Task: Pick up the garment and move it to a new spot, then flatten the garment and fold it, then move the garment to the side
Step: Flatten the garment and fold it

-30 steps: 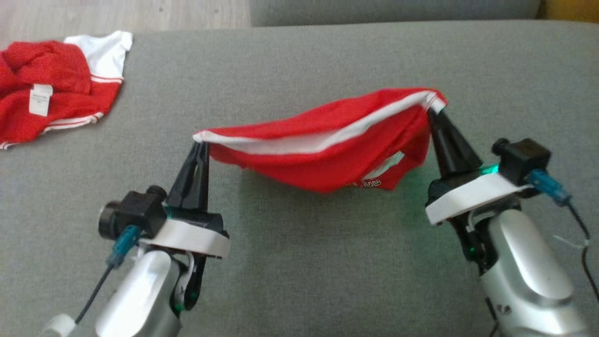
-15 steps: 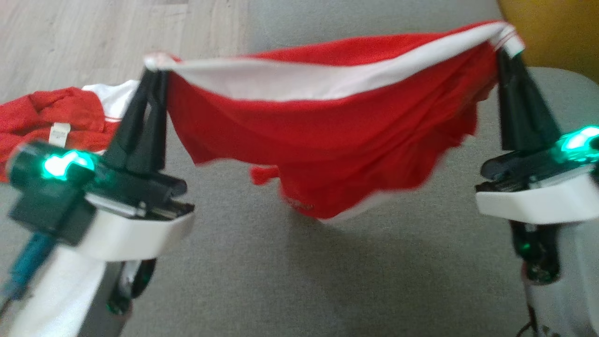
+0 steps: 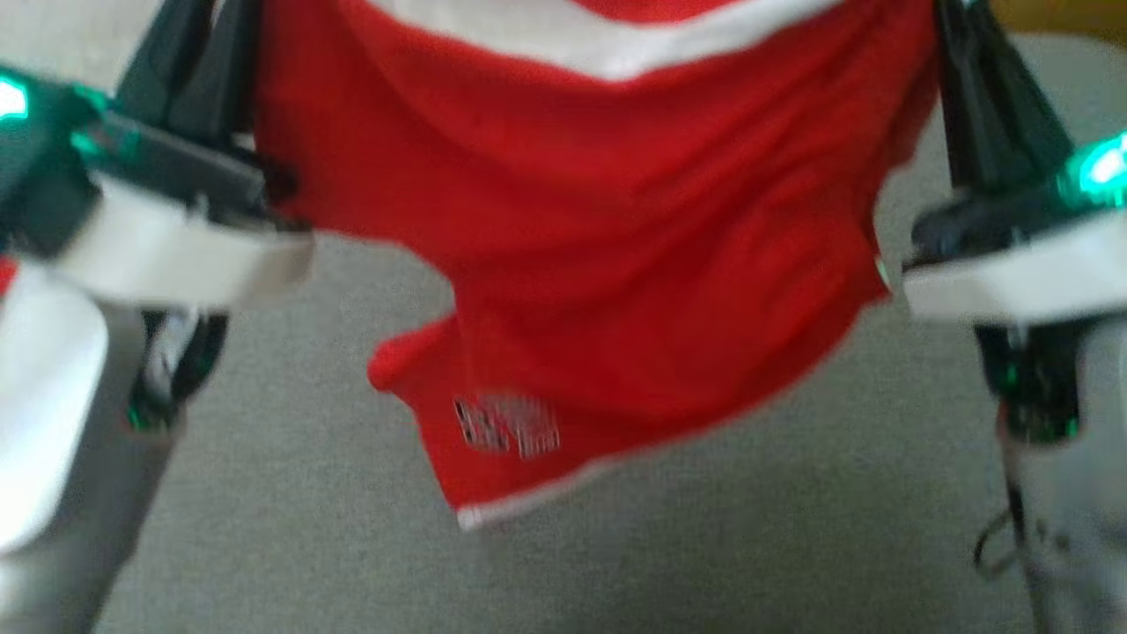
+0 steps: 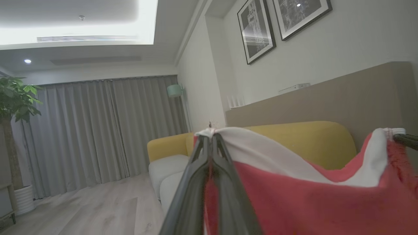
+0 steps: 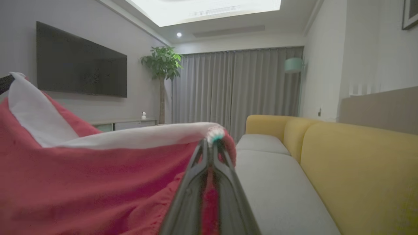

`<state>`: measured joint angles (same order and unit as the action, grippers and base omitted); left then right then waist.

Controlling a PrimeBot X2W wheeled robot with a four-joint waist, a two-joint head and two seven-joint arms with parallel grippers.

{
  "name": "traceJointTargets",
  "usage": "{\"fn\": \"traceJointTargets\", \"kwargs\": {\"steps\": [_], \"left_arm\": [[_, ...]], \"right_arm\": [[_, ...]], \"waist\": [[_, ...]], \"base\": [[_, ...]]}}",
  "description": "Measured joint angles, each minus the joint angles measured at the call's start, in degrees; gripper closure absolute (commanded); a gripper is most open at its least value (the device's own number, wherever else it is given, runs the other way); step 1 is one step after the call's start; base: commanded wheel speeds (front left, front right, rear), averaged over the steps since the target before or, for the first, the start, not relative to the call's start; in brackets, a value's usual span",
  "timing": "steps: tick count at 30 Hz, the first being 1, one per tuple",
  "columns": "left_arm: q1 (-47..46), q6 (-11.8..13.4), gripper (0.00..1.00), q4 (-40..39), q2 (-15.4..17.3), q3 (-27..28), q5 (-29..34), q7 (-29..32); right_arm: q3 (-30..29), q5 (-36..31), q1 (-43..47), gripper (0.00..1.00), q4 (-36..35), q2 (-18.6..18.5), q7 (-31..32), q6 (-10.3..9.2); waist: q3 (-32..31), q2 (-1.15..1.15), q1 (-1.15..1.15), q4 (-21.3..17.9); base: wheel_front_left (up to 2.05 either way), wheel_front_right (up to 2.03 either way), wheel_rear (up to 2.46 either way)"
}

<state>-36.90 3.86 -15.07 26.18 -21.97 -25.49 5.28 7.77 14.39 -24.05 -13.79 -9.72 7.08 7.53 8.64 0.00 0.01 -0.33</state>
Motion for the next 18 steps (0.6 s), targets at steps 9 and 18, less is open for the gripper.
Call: {"fn": "traceJointTargets", "kwargs": {"steps": [9,18], "left_arm": [[-22.36,-3.88,1.00,18.41,-3.70,0.12,0.36,-2.55],[-28.95,-4.43,1.00,28.70,-8.00,0.40,0.67,-7.67]], "right_arm": [[1.21,-4.66,-30.13,1.00,22.63,-2.13,-7.55,0.00],[3.09,-7.99,-37.38,1.00,38.21,0.48,-16.05,0.00]], "waist": [[10.07,0.00,0.02,-0.84],[17.95,-0.01,0.01,-0.72]], "base": [[0.00,0.00,0.00],[0.00,0.00,0.00]]}}
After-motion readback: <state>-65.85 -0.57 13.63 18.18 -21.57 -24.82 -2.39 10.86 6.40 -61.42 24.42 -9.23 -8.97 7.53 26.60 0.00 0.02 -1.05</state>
